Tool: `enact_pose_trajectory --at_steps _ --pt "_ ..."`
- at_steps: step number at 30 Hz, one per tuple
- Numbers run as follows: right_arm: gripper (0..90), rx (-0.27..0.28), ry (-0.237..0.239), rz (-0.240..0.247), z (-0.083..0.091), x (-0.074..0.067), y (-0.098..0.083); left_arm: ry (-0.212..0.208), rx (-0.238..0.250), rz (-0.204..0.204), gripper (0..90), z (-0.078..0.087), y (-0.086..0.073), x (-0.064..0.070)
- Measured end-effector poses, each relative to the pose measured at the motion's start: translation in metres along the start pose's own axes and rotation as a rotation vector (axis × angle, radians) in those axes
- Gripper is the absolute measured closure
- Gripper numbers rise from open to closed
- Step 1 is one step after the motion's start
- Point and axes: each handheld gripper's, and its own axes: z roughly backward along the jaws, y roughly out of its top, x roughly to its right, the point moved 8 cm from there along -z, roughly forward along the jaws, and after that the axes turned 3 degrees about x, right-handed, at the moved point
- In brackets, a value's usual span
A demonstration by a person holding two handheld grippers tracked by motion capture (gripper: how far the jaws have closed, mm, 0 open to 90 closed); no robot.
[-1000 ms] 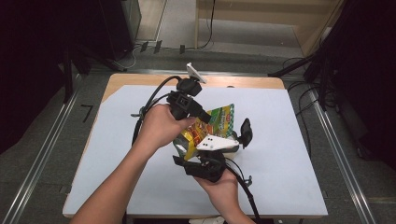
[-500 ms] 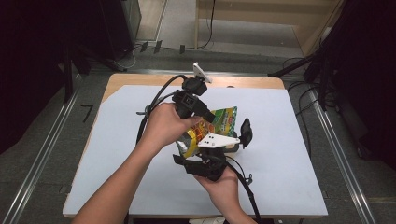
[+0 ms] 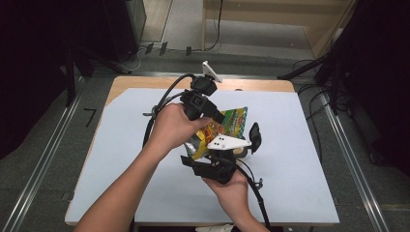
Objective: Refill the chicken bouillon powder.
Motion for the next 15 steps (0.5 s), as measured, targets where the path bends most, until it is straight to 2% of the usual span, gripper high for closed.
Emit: enact_pose_trajectory --at_steps 9,15 --pt "60.5 -0.006 0.004 -0.022 -0.0019 0.0026 -0.0042 0.010 -0.030 -0.008 87.6 -0.0082 0.0010 0.0006" --pt "60.8 -0.001 0.000 -0.032 -0.0021 0.0042 -0.0061 0.008 -0.031 -0.014 87.6 -0.0102 0.0014 0.0014"
